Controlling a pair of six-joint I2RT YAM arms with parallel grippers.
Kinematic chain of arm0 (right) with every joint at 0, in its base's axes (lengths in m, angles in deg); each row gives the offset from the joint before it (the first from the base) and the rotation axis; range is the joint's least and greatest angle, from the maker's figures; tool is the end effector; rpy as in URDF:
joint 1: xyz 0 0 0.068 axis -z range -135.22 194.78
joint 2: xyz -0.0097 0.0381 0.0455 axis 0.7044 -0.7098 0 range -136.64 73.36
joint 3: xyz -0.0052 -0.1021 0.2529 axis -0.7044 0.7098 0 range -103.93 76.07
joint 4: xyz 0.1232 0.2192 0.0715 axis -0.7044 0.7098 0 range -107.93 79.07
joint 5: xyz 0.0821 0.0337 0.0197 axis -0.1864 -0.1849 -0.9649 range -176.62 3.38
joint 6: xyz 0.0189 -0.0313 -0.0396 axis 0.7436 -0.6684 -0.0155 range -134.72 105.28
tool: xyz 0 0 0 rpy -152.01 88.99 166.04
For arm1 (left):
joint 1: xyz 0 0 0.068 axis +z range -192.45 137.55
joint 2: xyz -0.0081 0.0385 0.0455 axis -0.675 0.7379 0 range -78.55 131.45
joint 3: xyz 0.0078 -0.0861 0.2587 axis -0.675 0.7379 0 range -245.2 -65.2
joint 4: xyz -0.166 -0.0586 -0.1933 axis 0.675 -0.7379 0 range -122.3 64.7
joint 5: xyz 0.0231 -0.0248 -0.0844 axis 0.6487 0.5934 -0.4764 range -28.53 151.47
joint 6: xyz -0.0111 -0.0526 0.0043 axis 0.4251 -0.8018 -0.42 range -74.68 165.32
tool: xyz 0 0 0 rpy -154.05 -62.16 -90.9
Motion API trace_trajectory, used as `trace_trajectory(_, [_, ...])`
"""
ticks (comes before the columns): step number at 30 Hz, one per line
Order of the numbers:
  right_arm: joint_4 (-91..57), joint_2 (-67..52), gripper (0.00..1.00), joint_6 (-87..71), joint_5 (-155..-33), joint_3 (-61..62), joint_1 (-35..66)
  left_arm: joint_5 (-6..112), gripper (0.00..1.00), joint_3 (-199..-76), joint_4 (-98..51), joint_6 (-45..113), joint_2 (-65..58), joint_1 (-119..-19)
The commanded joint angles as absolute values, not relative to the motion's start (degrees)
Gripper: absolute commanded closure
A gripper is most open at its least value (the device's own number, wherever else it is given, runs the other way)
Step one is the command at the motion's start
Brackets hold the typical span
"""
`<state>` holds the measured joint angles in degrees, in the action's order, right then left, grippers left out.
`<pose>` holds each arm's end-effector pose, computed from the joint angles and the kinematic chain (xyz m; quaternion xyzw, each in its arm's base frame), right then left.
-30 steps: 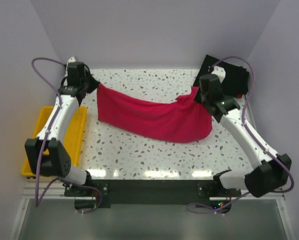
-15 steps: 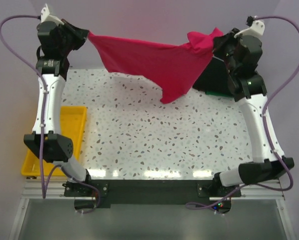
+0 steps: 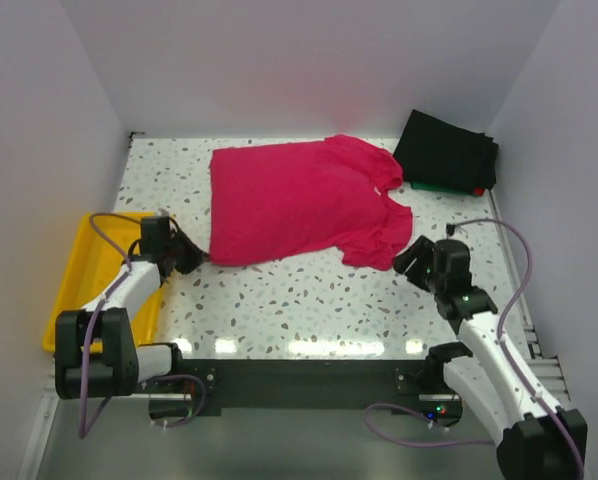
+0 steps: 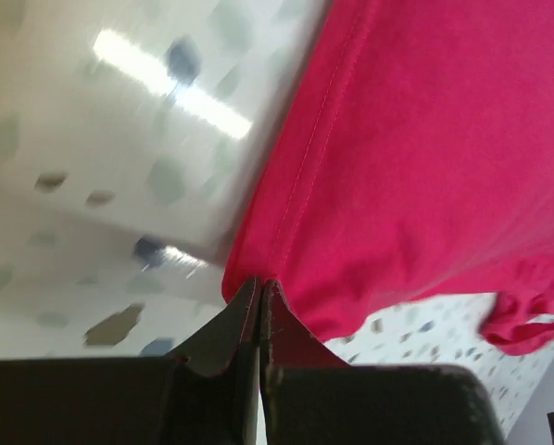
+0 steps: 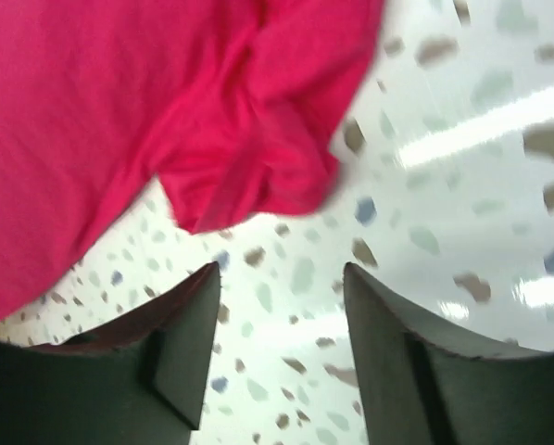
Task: Fold and stack the t-shirts
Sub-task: Flatten the tshirt out
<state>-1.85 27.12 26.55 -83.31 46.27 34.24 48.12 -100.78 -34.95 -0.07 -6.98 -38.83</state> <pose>0.1790 0.0311 0.2335 0.2456 0.8414 0.1873 0.4434 0.2462 0.0073 0.1908 -0.3416 0.8551 -0.2342 0.3119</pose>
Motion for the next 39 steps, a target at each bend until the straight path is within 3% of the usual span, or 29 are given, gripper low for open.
trace_trajectory(1, [-1.2, 37.9, 0.39, 30.8, -86.5, 52.0, 34.2, 47.6, 0.97, -95.3, -30.3, 1.8, -9.4, -38.7])
trace_trajectory(2, [1.5, 39.0, 0.34, 30.0, -86.4, 52.0, 34.3, 47.6, 0.96, -93.9, -30.5, 2.1, -9.3, -38.7])
trace_trajectory(8, [3.0, 34.5, 0.30, 24.3, -85.0, 48.2, 34.2, 51.9, 0.84, -93.6, -33.0, 0.8, -10.8, -38.7])
trace_trajectory(15, [0.9, 18.0, 0.30, 19.4, -82.2, 41.1, 34.1, 54.1, 0.84, -94.8, -35.8, 0.3, -12.9, -38.7])
trace_trajectory(30, [-4.9, 4.3, 0.30, 16.9, -81.3, 36.2, 31.1, 55.1, 0.85, -92.4, -38.0, 0.1, -16.8, -38.7])
trace_trajectory(35, [-4.9, 3.7, 0.39, 17.2, -80.3, 37.3, 29.4, 56.2, 0.85, -91.5, -39.6, -0.1, -18.8, -38.7])
trace_trajectory(39, [-4.0, 4.6, 0.63, 17.2, -80.5, 38.3, 29.0, 58.4, 0.82, -90.7, -43.0, -0.9, -21.1, -38.7])
